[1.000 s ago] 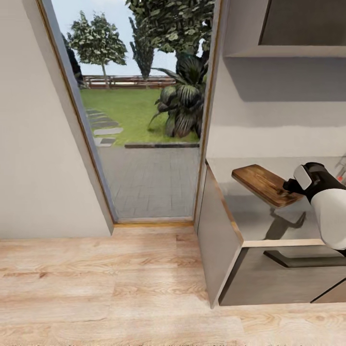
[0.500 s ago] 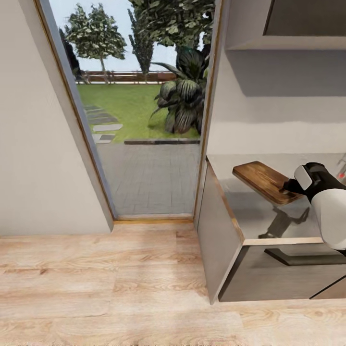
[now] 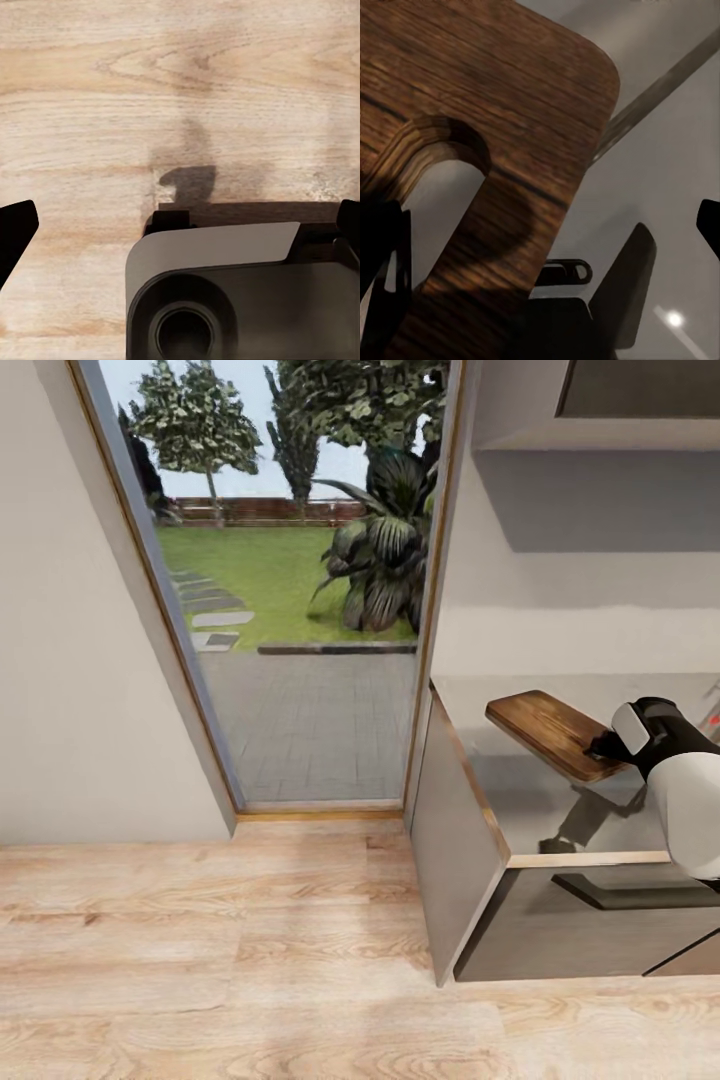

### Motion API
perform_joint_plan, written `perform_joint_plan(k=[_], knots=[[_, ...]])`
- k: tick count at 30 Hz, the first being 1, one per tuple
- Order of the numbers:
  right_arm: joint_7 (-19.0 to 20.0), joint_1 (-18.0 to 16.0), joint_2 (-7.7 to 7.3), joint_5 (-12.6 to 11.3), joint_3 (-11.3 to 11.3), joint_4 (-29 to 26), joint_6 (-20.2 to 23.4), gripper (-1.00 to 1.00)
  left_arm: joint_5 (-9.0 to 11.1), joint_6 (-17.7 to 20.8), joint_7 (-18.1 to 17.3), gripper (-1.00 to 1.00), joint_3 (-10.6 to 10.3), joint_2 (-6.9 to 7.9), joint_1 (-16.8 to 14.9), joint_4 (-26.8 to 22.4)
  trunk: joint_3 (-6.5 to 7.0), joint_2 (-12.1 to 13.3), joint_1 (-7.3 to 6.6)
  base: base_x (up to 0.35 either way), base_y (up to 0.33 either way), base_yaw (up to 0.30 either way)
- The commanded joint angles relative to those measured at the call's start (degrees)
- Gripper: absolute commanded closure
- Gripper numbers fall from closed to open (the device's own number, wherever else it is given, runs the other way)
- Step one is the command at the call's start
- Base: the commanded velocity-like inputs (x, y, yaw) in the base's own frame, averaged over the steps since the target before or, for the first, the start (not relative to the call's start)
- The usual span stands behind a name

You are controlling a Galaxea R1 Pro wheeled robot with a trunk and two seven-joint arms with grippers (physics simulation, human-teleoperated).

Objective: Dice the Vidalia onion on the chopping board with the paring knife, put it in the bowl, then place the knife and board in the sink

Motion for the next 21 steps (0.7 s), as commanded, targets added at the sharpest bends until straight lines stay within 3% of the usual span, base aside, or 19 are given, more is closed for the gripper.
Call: perform_joint_plan(k=[1,18,19,21], knots=[[-0.16,0.01,0.01,-0.06,-0.25,0.76,0.32,-1.00,0.00,-0.06,-0.02,-1.00,-0.02,0.01,0.02,-0.09,-0.06,-0.01,0.01,0.000,0.000,0.000],[-0.34,0.01,-0.03,-0.06,-0.31,0.91,0.32,-1.00,0.00,-0.07,-0.03,-1.00,-0.02,0.01,0.02,-0.09,-0.08,-0.01,0.01,0.000,0.000,0.000],[-0.39,0.01,-0.05,-0.06,-0.31,0.92,0.32,1.00,0.00,-0.09,-0.04,-1.00,-0.02,0.01,0.02,-0.09,-0.08,-0.01,0.01,0.000,0.000,0.000],[-0.42,0.01,-0.07,-0.06,-0.31,0.92,0.32,1.00,0.00,-0.08,-0.03,-1.00,-0.02,0.01,0.02,-0.09,-0.08,-0.01,0.01,0.000,0.000,0.000]])
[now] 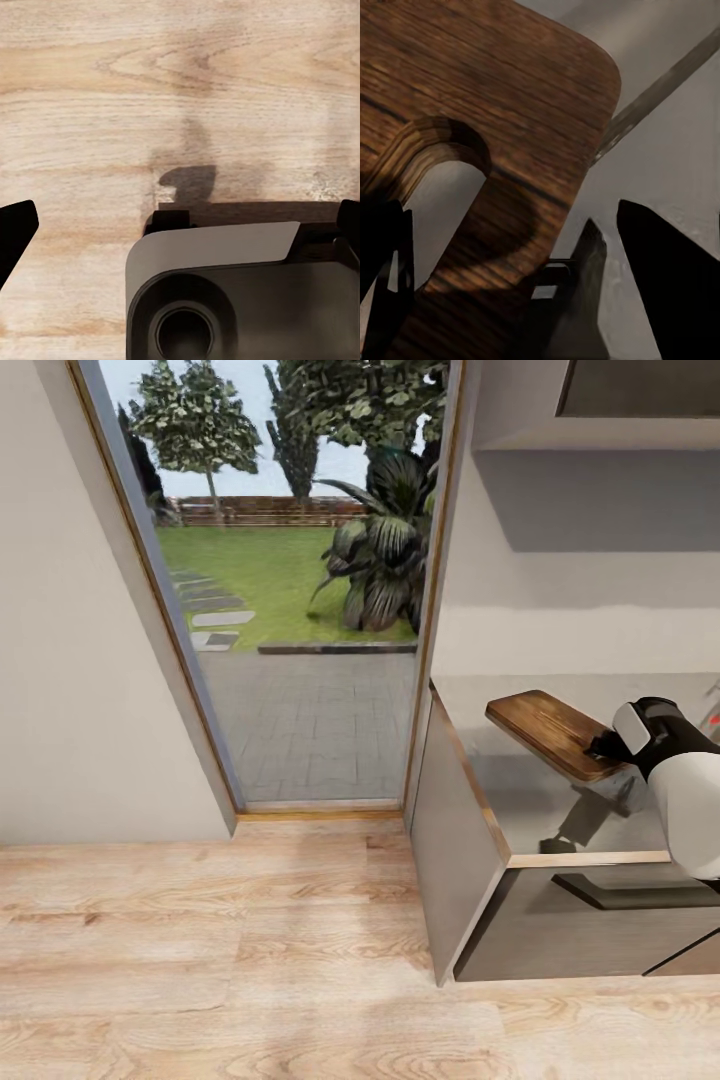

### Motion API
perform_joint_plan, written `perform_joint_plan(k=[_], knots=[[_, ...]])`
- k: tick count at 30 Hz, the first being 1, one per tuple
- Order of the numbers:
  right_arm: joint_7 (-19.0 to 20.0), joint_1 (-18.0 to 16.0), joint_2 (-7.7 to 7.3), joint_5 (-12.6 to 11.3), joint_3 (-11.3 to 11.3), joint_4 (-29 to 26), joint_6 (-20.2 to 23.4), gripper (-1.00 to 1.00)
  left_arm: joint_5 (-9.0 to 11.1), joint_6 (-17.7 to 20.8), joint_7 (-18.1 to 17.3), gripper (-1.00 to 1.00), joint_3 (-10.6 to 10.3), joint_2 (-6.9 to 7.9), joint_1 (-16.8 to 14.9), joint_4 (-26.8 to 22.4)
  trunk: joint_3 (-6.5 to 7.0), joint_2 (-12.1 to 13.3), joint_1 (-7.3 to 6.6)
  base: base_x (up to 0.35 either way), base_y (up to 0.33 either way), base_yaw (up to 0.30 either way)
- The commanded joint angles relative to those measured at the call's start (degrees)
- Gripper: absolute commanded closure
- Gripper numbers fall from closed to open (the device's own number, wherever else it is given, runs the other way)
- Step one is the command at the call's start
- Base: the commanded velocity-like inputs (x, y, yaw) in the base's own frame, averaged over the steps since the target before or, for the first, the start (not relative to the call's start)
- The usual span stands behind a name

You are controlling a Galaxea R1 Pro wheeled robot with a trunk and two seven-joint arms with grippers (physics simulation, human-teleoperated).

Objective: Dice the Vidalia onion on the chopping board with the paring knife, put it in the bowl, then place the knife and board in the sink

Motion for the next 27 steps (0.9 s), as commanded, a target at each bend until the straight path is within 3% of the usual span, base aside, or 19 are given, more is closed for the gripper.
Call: perform_joint_plan(k=[1,27], knots=[[-0.28,0.01,0.00,0.50,-0.12,0.91,0.55,1.00,0.00,-0.06,-0.04,-1.00,-0.02,0.01,0.03,-0.10,-0.05,-0.01,0.01,0.000,0.000,0.000],[-0.41,0.01,-0.26,0.34,-0.37,-0.68,1.09,1.00,0.00,-0.11,0.01,-1.00,-0.02,0.01,0.03,-0.14,-0.05,-0.01,0.01,0.000,0.000,0.000]])
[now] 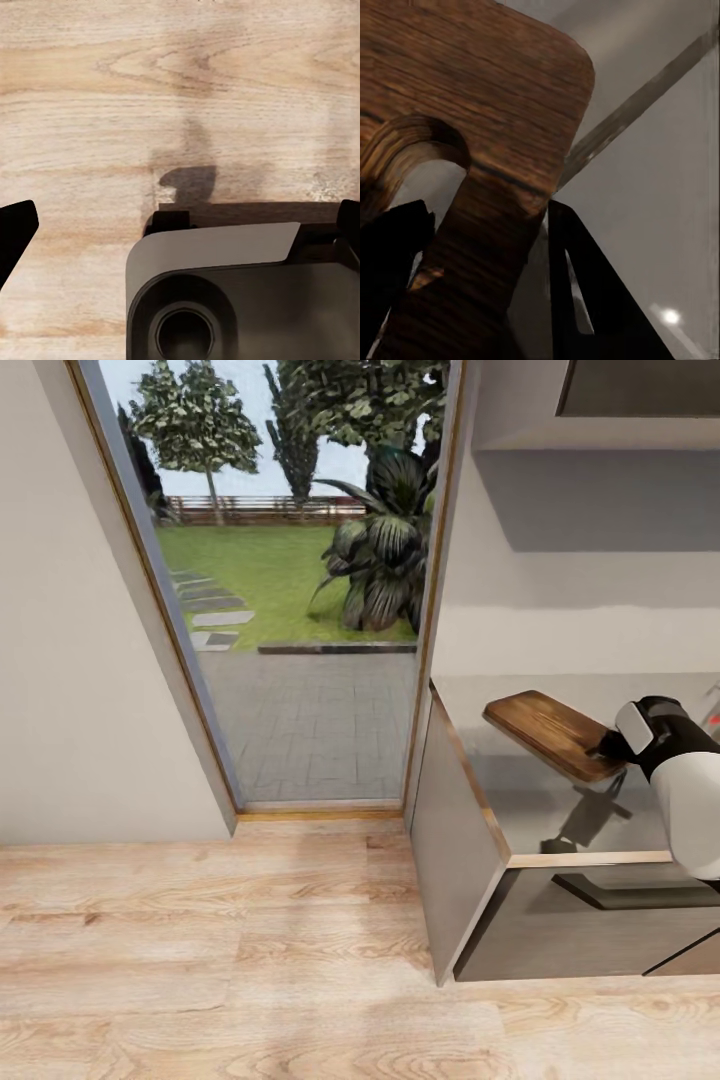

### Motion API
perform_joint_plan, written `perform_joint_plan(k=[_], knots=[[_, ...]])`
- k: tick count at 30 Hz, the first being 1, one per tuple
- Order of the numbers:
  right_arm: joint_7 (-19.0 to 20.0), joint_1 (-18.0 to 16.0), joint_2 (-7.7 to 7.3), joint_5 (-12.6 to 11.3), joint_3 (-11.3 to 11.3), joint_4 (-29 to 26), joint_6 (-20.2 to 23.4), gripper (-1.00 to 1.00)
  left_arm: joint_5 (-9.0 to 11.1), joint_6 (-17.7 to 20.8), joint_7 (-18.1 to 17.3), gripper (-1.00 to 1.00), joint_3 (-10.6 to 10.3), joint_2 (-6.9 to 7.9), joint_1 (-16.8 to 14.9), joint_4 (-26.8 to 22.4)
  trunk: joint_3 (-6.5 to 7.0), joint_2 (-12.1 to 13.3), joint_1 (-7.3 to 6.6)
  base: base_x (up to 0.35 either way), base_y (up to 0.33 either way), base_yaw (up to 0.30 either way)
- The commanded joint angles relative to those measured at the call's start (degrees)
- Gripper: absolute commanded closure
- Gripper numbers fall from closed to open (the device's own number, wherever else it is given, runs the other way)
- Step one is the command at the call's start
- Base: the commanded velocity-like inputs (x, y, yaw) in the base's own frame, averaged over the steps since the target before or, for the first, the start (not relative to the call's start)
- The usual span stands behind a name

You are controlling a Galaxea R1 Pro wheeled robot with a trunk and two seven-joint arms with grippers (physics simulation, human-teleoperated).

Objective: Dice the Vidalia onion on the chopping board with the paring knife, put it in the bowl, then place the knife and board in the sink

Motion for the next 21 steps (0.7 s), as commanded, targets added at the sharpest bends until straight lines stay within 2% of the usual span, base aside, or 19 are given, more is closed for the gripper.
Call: perform_joint_plan(k=[1,10,17,21], knots=[[-0.24,-0.03,0.02,-0.47,-0.24,-0.70,0.24,1.00,-0.01,-0.08,-0.02,-1.00,-0.02,0.01,0.02,-0.10,-0.04,-0.02,0.00,0.000,0.000,0.000],[-0.19,-0.03,0.09,-0.73,-0.34,-5.23,3.44,1.00,-0.01,-0.05,-0.02,-1.00,-0.02,0.01,0.02,-0.04,-0.04,-0.02,0.00,0.000,0.000,0.000],[-0.16,-0.03,0.10,-0.92,-0.42,-6.07,4.16,1.00,-0.01,-0.03,-0.03,-1.00,-0.02,0.01,0.02,-0.04,-0.04,-0.02,0.00,0.000,0.000,0.000],[0.02,-0.03,0.12,-1.01,-0.43,-6.45,6.84,1.00,-0.01,-0.02,-0.03,-1.00,-0.02,0.01,0.02,-0.04,-0.04,-0.02,0.00,0.000,0.000,0.000]])
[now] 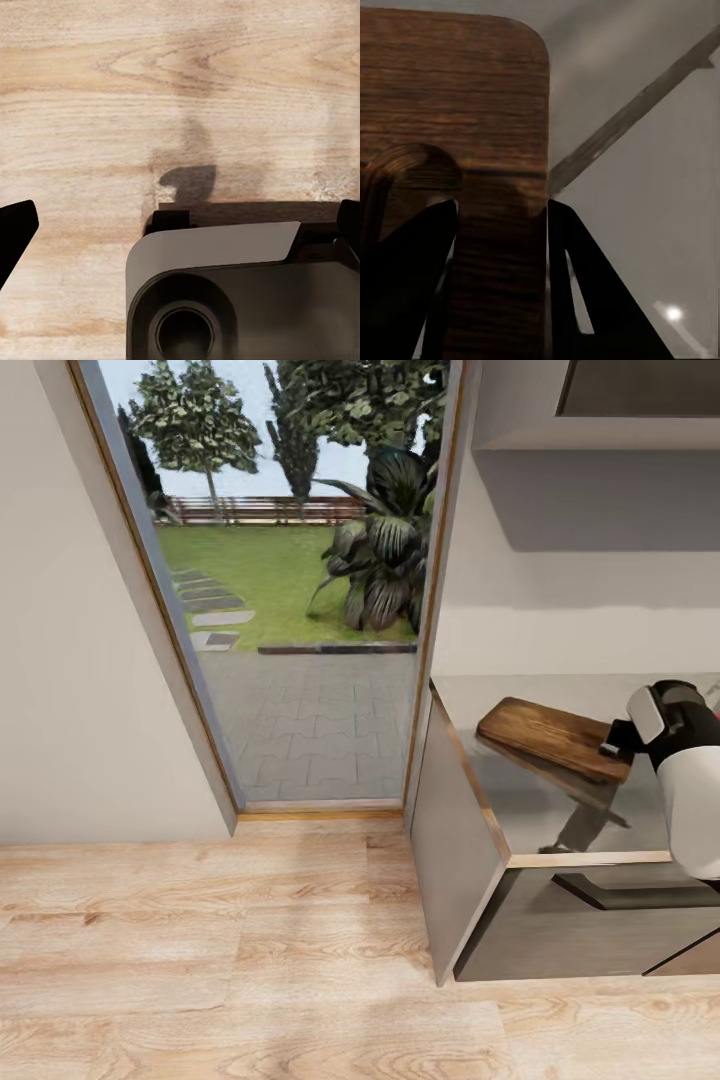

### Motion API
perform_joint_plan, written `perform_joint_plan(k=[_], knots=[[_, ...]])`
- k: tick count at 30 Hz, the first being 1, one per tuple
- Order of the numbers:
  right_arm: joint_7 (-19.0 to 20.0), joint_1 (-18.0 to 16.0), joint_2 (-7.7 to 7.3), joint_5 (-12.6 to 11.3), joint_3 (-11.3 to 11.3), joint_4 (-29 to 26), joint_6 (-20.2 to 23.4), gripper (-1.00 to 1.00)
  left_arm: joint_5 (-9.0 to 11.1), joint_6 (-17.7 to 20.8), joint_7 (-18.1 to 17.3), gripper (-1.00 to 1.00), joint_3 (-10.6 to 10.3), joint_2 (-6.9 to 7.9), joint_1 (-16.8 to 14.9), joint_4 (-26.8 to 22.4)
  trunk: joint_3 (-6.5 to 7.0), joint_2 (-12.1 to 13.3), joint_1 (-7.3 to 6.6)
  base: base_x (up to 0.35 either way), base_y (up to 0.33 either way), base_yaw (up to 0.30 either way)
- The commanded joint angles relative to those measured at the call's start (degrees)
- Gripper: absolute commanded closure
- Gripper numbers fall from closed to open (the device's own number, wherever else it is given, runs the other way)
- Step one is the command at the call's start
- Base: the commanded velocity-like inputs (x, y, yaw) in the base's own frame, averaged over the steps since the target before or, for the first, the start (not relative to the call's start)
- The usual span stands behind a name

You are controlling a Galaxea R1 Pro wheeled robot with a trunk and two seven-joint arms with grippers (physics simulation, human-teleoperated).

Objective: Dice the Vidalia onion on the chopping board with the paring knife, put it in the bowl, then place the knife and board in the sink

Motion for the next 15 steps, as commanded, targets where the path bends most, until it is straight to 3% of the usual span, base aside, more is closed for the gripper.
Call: perform_joint_plan(k=[1,8,15], knots=[[-0.28,-0.04,0.05,-0.28,-0.18,-0.42,0.58,1.00,-0.01,-0.08,-0.02,-1.00,-0.02,0.01,0.03,-0.08,-0.04,-0.02,0.00,0.000,0.000,0.000],[7.52,-0.04,0.07,-0.34,-0.04,-5.00,6.51,1.00,-0.01,-0.06,-0.01,-1.00,-0.02,0.01,0.03,0.44,-0.04,-0.02,0.00,0.000,0.000,0.000],[9.22,-0.04,0.09,-0.35,0.01,-6.54,7.31,1.00,-0.01,-0.07,-0.02,-1.00,-0.02,0.01,0.03,0.44,-0.04,-0.02,0.00,0.000,0.000,0.000]])
